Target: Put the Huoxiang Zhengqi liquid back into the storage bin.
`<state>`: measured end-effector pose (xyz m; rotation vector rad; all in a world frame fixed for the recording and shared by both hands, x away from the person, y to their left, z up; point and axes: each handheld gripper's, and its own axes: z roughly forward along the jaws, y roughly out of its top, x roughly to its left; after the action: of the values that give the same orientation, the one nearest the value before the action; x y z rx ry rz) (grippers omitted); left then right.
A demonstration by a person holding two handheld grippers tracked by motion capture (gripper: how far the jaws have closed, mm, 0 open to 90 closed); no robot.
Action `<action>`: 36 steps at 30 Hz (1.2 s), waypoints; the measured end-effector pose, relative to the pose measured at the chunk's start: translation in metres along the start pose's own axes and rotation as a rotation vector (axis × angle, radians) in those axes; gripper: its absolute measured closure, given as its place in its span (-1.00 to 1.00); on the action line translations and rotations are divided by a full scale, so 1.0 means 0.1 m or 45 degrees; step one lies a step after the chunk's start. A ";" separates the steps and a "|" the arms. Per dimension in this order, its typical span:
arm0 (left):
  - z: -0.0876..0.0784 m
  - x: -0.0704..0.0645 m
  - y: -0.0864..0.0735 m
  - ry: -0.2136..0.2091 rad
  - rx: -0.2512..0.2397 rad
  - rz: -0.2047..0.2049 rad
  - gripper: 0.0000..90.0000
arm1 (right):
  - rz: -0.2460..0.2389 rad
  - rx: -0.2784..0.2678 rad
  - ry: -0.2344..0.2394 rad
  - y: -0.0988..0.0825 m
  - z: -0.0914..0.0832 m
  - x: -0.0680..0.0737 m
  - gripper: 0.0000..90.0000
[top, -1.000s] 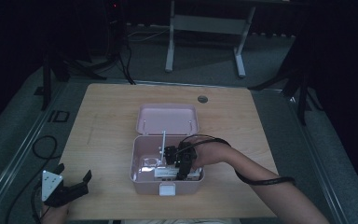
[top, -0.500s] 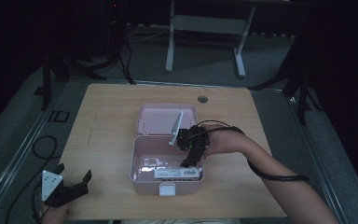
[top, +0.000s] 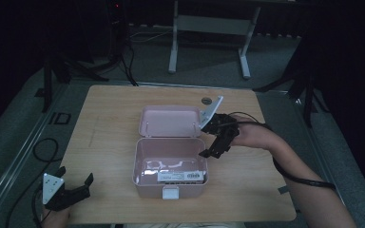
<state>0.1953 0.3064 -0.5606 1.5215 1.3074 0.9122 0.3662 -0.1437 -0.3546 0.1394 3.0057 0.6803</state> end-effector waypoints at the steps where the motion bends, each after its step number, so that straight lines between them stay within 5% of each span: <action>1: 0.00 0.00 0.00 0.000 0.002 0.001 -0.99 | 0.021 -0.045 -0.004 -0.09 -0.04 -0.07 -0.72; 13: 0.00 0.00 0.00 0.002 0.004 0.001 -0.99 | 0.153 -0.105 -0.101 -0.60 0.02 -0.32 -0.71; 21: 0.00 0.00 0.00 0.001 0.005 -0.001 -0.99 | 0.307 -0.147 -0.212 -0.97 0.52 -0.49 -0.71; 25: 0.00 0.00 0.00 0.000 0.005 -0.001 -0.99 | 0.396 -0.229 -0.266 -1.18 0.75 -0.57 -0.71; 33: 0.00 0.00 0.00 -0.001 0.005 -0.001 -0.99 | 0.502 -0.358 -0.441 -1.54 1.03 -0.62 -0.71; 36: 0.01 0.00 0.00 -0.001 0.005 -0.001 -0.99 | 0.548 -0.376 -0.450 -1.64 1.09 -0.63 -0.71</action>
<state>0.1959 0.3061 -0.5606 1.5236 1.3099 0.9089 0.4242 -0.2508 -0.5210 0.8110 2.5179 0.9999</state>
